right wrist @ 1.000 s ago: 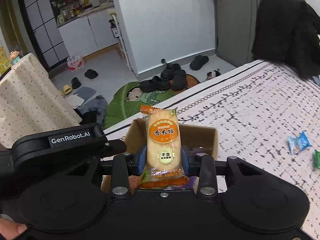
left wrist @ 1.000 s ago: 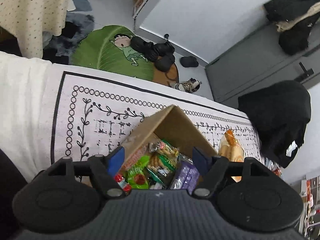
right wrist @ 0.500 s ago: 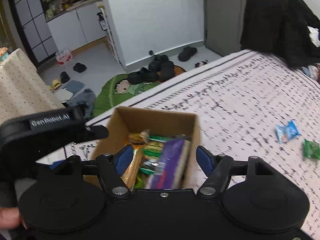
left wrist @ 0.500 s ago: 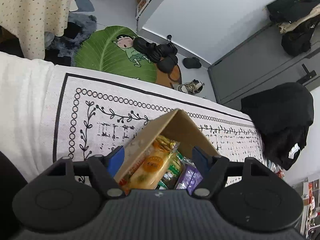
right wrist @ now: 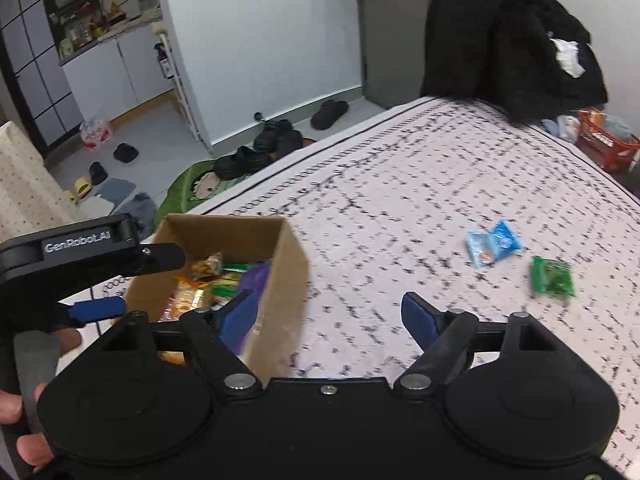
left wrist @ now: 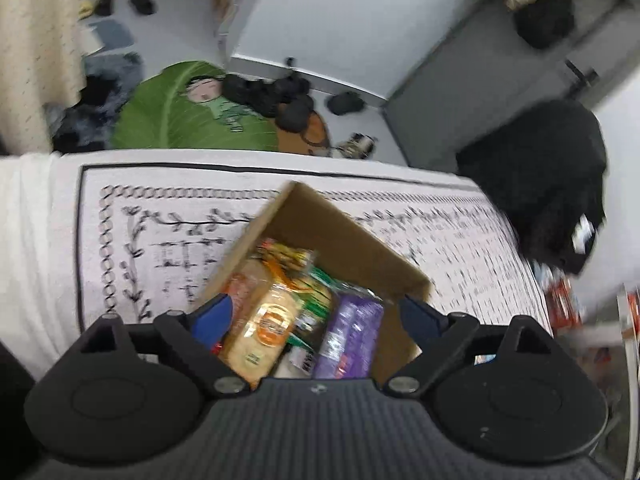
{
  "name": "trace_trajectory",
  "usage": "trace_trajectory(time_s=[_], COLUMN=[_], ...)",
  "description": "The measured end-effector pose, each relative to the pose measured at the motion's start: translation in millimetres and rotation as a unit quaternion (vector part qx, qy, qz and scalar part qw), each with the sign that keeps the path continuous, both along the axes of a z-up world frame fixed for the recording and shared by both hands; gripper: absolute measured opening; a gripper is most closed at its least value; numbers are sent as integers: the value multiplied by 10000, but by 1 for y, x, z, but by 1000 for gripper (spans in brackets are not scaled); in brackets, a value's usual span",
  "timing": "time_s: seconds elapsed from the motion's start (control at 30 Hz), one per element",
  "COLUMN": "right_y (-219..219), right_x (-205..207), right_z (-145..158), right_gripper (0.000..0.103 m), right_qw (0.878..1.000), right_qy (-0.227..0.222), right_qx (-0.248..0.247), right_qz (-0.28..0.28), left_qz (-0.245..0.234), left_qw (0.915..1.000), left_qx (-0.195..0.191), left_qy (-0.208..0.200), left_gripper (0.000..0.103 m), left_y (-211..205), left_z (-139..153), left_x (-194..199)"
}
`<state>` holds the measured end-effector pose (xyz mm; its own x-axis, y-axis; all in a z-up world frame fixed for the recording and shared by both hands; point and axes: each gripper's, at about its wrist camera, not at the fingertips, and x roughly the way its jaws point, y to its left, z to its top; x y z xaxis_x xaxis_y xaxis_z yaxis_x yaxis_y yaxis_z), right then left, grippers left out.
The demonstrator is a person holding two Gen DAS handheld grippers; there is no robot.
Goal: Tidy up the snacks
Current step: 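Move both tools back toward the blue and green candies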
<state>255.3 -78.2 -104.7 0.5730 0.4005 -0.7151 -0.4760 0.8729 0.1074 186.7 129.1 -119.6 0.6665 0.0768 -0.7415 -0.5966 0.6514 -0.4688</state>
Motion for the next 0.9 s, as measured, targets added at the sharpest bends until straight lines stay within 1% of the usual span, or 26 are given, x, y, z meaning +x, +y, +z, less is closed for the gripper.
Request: trace_trajectory(time_s=[0.1, 0.2, 0.37, 0.43, 0.53, 0.63, 0.77, 0.9], right_y=[-18, -38, -69, -81, -97, -109, -123, -137], right_x=[1, 1, 3, 4, 7, 10, 15, 21], right_z=[1, 2, 0, -2, -7, -13, -20, -27], right_gripper=[80, 84, 89, 91, 94, 94, 94, 95], right_qw=[9998, 9993, 9976, 9968, 9953, 9940, 9929, 9908], right_qy=[0, -56, -163, -181, -167, -84, -42, -24], right_qx=[41, 81, 109, 148, 170, 139, 157, 287], right_qz=[-182, -362, -665, -762, -943, -1082, -1176, -1319], left_qz=[-247, -510, -828, -951, -1057, -1129, -1226, -1336], left_qw=[9996, 9982, 9944, 9927, 9915, 9892, 9867, 9842], left_qx=[163, 314, 639, 727, 728, 880, 976, 1081], left_qy=[-26, -55, -147, -149, -207, -307, -428, -416], left_gripper=[90, 91, 97, 103, 103, 103, 103, 103], left_y=[-16, -31, -52, -61, -69, -78, -87, -96], left_z=[5, 8, 9, 8, 7, 12, 17, 17], left_x=[3, 7, 15, 18, 19, 20, 23, 26])
